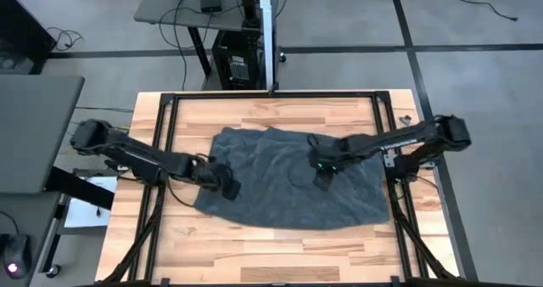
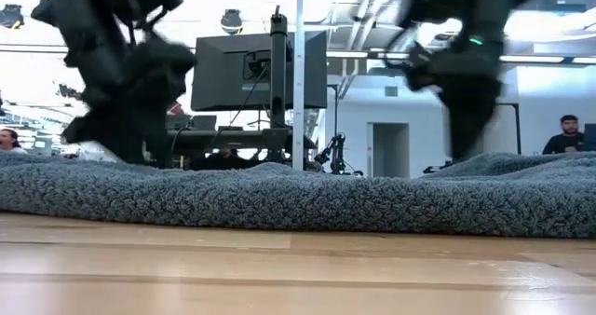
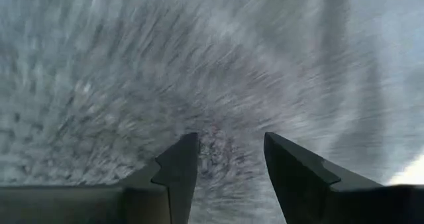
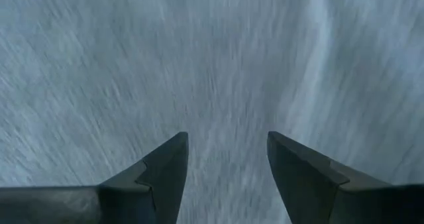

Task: Roll towel
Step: Fold the black towel

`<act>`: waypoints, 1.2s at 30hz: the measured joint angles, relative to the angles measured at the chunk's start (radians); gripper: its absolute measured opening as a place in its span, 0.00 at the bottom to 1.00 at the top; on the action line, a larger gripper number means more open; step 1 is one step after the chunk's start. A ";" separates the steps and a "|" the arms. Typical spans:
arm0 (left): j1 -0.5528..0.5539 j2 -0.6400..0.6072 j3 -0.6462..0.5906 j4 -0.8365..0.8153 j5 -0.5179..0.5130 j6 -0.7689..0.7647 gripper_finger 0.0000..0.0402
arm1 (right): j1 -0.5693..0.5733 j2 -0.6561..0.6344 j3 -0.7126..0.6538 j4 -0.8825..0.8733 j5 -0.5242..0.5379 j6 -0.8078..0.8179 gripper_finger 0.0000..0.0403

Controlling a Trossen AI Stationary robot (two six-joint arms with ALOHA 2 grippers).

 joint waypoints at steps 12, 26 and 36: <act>0.123 0.026 0.003 -0.234 0.015 0.081 0.35 | 0.305 -0.005 -0.206 0.332 -0.073 0.475 0.49; 0.487 -0.113 0.151 -0.283 0.043 0.706 0.30 | 0.193 -0.075 -0.153 0.743 -0.052 0.324 0.49; 0.166 -0.254 0.226 -0.069 0.031 0.419 0.30 | 0.336 -0.284 -0.136 0.367 -0.078 0.417 0.49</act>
